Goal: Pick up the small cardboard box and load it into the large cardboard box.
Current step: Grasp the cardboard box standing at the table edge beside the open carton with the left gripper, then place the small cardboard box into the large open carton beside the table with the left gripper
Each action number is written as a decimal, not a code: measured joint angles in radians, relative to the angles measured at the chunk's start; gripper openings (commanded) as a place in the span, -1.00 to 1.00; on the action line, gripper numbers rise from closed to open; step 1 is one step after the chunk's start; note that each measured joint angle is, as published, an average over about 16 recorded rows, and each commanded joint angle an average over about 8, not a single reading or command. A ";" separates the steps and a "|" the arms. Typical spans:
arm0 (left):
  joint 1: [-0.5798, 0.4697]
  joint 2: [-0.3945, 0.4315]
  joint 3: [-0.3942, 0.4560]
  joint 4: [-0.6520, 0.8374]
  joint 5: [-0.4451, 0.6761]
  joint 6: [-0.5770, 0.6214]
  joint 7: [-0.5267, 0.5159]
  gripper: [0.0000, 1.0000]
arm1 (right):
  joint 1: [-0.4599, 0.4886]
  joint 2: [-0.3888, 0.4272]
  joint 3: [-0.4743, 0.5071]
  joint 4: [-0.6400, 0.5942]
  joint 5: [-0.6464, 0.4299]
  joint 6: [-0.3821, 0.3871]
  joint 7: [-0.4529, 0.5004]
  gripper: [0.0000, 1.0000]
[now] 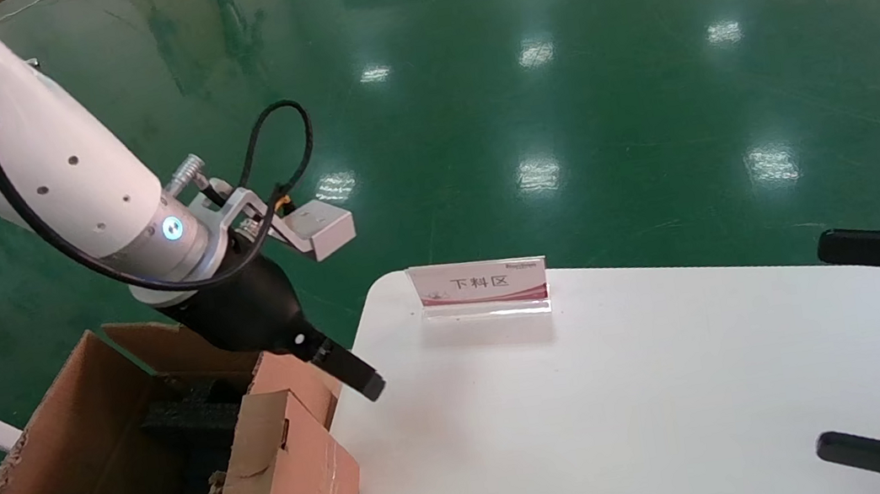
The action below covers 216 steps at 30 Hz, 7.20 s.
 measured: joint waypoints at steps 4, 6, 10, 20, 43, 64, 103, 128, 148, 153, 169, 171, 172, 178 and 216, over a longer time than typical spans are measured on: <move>-0.057 0.015 0.073 -0.001 -0.003 0.026 -0.064 1.00 | 0.000 0.000 0.000 0.000 0.000 0.000 0.000 1.00; -0.083 0.018 0.109 -0.002 -0.011 0.035 -0.090 1.00 | 0.000 0.000 0.000 0.000 0.000 0.000 0.000 1.00; -0.131 0.018 0.178 -0.006 -0.037 0.047 -0.132 1.00 | 0.000 0.000 0.000 0.000 0.000 0.000 0.000 1.00; -0.205 -0.017 0.320 -0.017 -0.132 0.059 -0.194 1.00 | 0.000 0.000 0.000 0.000 0.000 0.000 0.000 1.00; -0.149 -0.056 0.409 -0.030 -0.236 0.007 -0.247 1.00 | 0.000 0.000 0.000 0.000 0.000 0.000 0.000 1.00; -0.095 -0.047 0.427 -0.028 -0.220 -0.031 -0.254 -1.00 | 0.000 0.000 0.000 0.000 0.000 0.000 0.000 -1.00; -0.088 -0.046 0.429 -0.027 -0.217 -0.037 -0.255 -1.00 | 0.000 0.000 0.000 0.000 0.000 0.000 0.000 1.00; -0.261 -0.097 0.291 -0.062 -0.204 0.002 -0.228 -1.00 | 0.000 0.000 0.000 0.000 0.000 0.000 0.000 1.00; -0.514 -0.310 0.054 -0.125 -0.173 0.027 -0.099 -1.00 | 0.000 0.000 0.000 0.000 0.000 0.000 0.000 1.00; -0.591 -0.323 0.122 -0.137 -0.191 0.037 -0.093 -1.00 | 0.000 0.000 0.000 0.000 0.000 0.000 0.000 1.00; -0.977 -0.021 0.917 -0.158 -0.437 0.060 -0.195 -1.00 | 0.000 0.000 0.000 0.000 0.000 0.000 0.000 1.00; -1.008 0.023 1.015 -0.156 -0.468 0.061 -0.205 -1.00 | 0.000 0.000 0.000 0.000 0.000 0.000 0.000 1.00; -1.019 0.040 1.055 -0.155 -0.480 0.061 -0.209 -1.00 | 0.000 0.000 0.000 0.000 0.000 0.000 0.000 1.00; -1.067 0.095 1.234 -0.138 -0.529 0.062 -0.212 -1.00 | 0.000 0.000 0.000 0.000 0.000 0.000 0.000 1.00; -0.980 -0.307 1.377 0.072 -0.424 -0.086 0.242 -1.00 | 0.000 0.000 0.000 0.000 0.000 0.000 0.000 1.00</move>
